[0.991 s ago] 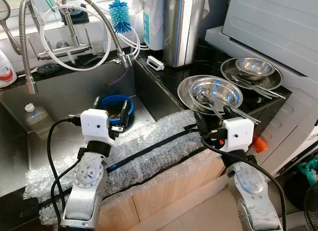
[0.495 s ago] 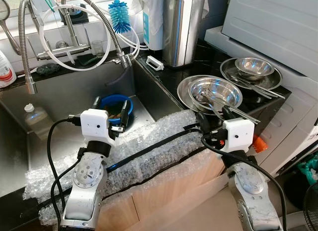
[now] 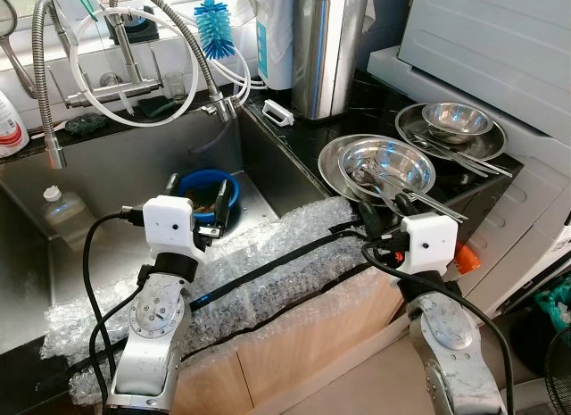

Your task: Kitchen organization

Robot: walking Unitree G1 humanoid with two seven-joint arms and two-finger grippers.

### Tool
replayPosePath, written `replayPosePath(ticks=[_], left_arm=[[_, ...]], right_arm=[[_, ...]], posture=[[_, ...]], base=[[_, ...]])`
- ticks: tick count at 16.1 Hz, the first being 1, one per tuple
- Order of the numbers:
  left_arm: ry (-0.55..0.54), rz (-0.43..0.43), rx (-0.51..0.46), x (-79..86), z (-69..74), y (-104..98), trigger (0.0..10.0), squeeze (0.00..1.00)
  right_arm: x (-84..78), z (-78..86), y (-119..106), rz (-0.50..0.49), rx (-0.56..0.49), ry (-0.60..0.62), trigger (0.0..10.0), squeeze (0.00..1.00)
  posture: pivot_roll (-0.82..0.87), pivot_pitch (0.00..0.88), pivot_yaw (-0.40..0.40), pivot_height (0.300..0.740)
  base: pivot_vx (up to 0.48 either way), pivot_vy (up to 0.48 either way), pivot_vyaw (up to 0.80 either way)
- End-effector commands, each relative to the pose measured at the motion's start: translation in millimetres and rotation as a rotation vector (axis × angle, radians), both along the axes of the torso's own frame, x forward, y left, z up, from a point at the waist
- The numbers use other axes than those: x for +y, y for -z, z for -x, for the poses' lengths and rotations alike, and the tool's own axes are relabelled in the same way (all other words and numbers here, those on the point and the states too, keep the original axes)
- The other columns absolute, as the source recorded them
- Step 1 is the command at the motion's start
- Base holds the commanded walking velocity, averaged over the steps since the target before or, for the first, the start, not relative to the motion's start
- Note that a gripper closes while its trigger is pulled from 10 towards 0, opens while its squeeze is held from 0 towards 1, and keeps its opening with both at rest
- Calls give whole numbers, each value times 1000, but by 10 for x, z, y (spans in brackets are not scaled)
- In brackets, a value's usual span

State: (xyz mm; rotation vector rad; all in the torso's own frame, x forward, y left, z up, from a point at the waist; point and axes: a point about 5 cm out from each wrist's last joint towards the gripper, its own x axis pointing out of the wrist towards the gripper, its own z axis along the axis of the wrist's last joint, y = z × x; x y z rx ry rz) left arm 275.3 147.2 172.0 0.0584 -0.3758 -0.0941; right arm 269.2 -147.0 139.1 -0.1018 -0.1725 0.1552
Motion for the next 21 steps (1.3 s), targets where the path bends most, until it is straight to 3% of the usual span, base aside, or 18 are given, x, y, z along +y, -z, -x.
replayPosePath(ticks=[1,6,17,21], left_arm=[[-11,-16,-4,43,10,-2,10000,0],[-42,-46,-11,172,78,-29,10000,0],[-32,-41,-10,125,91,-37,10000,0],[-33,-38,-12,117,85,-42,10000,0]], right_arm=[[-34,-8,-3,0,-7,17,0,0],[-34,2,-3,1,-10,14,0,0],[-53,-8,-23,6,-18,21,0,0],[-84,-31,-144,27,-91,49,0,0]], posture=[[-39,5,9,740],[-37,0,10,740],[-38,0,4,740],[-39,0,3,740]], base=[[0,0,0],[0,0,0],[0,0,0],[0,0,0]])
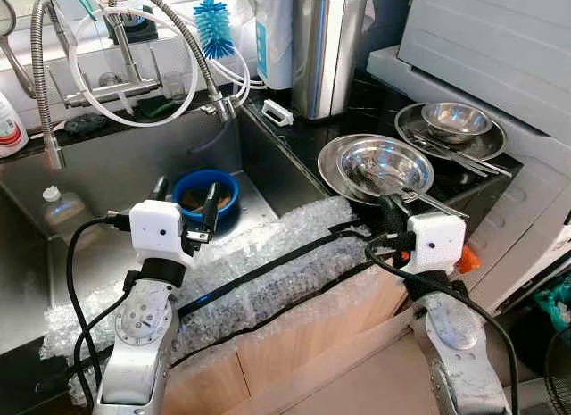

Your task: Kitchen organization

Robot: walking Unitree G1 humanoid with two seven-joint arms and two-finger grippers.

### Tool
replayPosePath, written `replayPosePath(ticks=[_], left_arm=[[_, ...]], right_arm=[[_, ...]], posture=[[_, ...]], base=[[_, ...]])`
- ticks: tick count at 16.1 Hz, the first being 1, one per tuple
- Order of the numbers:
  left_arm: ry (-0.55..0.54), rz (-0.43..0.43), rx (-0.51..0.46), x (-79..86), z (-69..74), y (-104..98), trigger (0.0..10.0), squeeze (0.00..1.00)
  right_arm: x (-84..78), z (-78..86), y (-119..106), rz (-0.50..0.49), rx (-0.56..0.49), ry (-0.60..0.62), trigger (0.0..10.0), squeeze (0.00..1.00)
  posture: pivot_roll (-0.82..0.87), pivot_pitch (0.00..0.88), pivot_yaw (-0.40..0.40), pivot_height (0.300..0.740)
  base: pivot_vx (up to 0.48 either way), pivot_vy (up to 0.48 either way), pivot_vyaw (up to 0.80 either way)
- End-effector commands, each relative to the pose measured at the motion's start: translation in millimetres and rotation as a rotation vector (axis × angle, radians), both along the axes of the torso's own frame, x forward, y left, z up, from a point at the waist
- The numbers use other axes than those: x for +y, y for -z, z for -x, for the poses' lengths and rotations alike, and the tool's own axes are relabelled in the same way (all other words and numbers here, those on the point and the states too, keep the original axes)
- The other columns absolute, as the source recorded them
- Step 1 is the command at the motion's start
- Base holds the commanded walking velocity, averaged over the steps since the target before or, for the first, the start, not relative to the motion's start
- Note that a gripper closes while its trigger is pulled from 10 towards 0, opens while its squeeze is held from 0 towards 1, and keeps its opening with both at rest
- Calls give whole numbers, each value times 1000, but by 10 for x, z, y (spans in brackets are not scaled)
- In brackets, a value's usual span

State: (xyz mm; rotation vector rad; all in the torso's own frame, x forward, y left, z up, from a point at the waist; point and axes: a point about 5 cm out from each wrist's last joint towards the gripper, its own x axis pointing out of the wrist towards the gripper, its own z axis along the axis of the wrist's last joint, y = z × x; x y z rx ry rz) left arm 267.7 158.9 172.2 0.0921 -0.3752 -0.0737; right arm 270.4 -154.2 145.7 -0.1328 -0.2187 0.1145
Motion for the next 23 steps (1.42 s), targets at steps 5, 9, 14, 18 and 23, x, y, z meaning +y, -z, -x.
replayPosePath(ticks=[5,9,14,18,23], left_arm=[[-15,-10,-29,0,-9,-83,10000,0],[-30,-21,-80,28,-48,-233,10000,0],[-44,23,-90,60,-59,-285,10000,0],[-29,154,-56,53,-102,-300,10000,0],[20,430,2,110,-149,-306,10000,0]], right_arm=[[-12,-64,-243,18,-108,21,431,0],[143,-170,-587,-2,-213,-65,10000,0],[238,-241,-738,-116,-244,-105,10000,0],[288,-252,-711,-355,-176,-166,10000,0],[360,-251,-615,-706,-61,-274,10000,0]], posture=[[-39,0,5,740],[-38,0,3,740],[-28,0,-2,740],[-31,0,1,740],[-29,0,1,740]], base=[[0,0,0],[0,0,0],[0,0,0],[0,0,0],[0,0,0]])
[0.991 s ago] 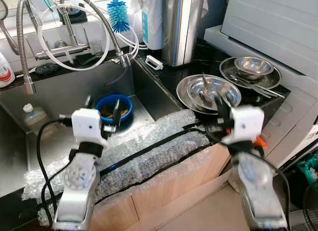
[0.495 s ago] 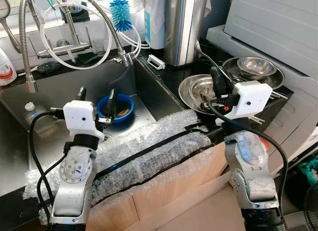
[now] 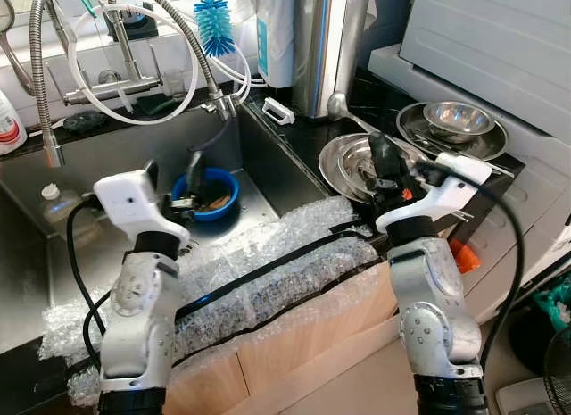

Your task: Kitchen organization

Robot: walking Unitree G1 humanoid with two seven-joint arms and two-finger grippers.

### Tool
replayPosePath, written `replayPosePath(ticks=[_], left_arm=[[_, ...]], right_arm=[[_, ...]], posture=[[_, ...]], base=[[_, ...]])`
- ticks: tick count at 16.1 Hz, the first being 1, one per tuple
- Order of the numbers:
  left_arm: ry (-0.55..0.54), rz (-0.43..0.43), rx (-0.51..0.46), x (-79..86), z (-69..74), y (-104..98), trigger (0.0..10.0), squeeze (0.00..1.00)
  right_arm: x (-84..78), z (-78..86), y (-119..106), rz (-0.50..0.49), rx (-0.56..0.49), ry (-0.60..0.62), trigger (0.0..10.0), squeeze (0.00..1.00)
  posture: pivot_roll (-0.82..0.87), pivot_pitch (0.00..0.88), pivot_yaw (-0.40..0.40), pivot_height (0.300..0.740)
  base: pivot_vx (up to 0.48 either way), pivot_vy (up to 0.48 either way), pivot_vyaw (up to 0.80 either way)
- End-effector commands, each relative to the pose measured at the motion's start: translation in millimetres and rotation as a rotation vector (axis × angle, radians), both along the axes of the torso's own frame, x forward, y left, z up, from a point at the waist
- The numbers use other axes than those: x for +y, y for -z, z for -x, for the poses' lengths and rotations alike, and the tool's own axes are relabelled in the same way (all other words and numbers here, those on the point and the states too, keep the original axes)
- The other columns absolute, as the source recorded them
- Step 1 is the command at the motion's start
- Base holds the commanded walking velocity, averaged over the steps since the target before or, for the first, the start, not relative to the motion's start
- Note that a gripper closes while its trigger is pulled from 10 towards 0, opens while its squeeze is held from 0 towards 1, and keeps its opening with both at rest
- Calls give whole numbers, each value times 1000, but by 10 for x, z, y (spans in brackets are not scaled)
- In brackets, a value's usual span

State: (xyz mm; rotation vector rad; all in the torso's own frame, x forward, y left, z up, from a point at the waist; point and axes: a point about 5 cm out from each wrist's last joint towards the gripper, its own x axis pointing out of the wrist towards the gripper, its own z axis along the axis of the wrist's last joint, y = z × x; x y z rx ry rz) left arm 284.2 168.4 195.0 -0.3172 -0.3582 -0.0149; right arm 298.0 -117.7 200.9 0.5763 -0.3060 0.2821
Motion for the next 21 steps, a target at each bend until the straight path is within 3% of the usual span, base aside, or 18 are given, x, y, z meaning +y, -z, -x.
replayPosePath(ticks=[1,2,4,5,7,9,11,14,17,19,21], left_arm=[[26,94,-10,20,15,-69,10000,0],[52,146,7,22,7,-55,10000,0],[122,217,23,-15,-6,-34,10000,0],[198,296,27,-66,-9,-43,10000,0],[252,254,48,-128,-13,-31,10000,0],[354,334,36,-188,43,-70,10000,0],[378,395,9,-184,70,-119,10000,0],[459,456,-18,-218,106,-191,10000,0],[539,458,-1,-302,163,-185,10000,0],[552,464,2,-316,181,-185,10000,0],[564,460,7,-320,196,-181,10000,0]], right_arm=[[11,28,-32,-112,12,-54,10000,0],[56,38,15,-182,52,-119,10000,0],[184,98,78,-222,83,-249,10000,0],[243,139,85,-287,96,-318,10000,0],[277,190,107,-316,110,-390,10000,0],[304,250,97,-341,104,-469,10000,0],[331,309,70,-349,87,-528,10000,0],[322,373,82,-384,86,-581,10000,0],[301,412,92,-467,105,-635,10000,0],[279,422,108,-481,116,-651,10000,0],[191,407,175,-422,145,-656,10000,0]], posture=[[-23,0,-1,740],[-26,0,-3,740],[-32,0,-5,740],[-34,0,-5,740],[-34,0,-1,740],[-32,0,0,740],[-29,1,0,740],[-30,8,-1,740],[-29,7,-6,740],[-25,4,-9,740],[-31,1,-9,740]], base=[[0,0,0],[0,0,0],[0,0,0],[0,0,0],[0,0,0],[0,0,0],[0,0,0],[0,0,0],[0,0,0],[0,0,0],[0,0,0]])
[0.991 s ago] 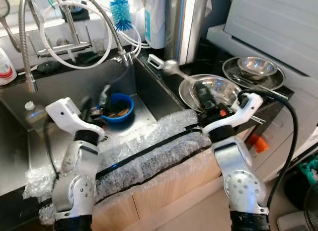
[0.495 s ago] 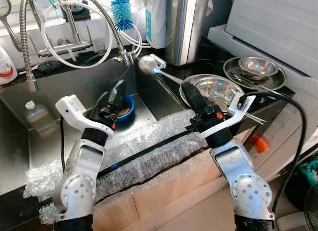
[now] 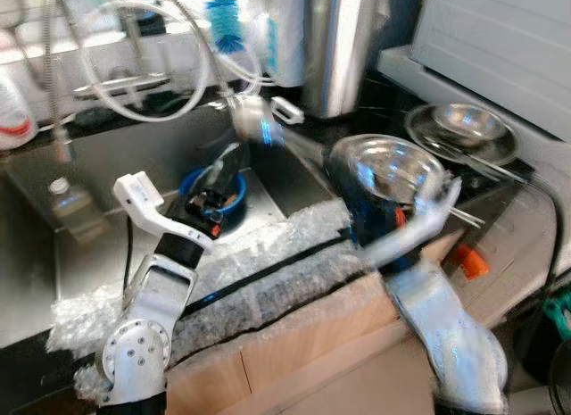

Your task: Kitchen organization

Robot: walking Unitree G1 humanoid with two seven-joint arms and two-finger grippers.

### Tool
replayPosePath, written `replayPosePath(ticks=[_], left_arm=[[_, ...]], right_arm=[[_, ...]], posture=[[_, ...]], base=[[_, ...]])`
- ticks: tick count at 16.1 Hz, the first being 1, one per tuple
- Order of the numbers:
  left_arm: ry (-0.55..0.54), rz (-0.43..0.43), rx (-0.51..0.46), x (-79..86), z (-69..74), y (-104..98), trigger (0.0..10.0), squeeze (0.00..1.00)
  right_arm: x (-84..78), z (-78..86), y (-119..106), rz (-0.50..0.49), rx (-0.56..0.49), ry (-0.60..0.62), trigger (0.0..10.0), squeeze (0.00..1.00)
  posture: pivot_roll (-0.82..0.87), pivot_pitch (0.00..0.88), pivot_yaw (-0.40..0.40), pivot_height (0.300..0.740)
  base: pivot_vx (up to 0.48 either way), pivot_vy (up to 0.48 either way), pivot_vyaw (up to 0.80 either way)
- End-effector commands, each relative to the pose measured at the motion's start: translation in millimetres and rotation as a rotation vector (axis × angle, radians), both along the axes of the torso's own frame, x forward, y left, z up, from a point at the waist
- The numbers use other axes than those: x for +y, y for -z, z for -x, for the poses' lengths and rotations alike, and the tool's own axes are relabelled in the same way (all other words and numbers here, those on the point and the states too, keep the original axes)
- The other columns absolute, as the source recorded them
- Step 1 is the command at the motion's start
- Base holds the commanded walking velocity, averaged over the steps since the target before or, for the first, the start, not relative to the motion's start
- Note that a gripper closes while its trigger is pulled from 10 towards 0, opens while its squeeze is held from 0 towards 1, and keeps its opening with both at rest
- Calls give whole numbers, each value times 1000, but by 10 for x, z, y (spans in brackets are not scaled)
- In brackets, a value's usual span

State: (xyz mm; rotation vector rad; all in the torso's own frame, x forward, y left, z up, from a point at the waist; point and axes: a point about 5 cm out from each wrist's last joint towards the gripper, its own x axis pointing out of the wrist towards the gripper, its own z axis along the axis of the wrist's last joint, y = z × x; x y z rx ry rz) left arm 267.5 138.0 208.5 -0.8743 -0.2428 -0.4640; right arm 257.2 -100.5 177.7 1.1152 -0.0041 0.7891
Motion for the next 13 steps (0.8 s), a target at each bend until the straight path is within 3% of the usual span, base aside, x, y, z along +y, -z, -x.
replayPosePath(ticks=[1,5,13], left_arm=[[20,-15,-20,-19,36,-36,10000,0],[35,-54,-11,-37,70,9,10000,0],[87,-59,5,-77,113,45,10000,0]], right_arm=[[-19,-13,-30,7,-16,-12,10000,0],[-36,6,130,84,34,-49,10000,0],[38,77,37,21,-45,-135,10000,0]], posture=[[-30,0,-10,740],[-25,0,-13,740],[-18,0,-16,740]], base=[[0,0,0],[0,0,0],[0,0,0]])
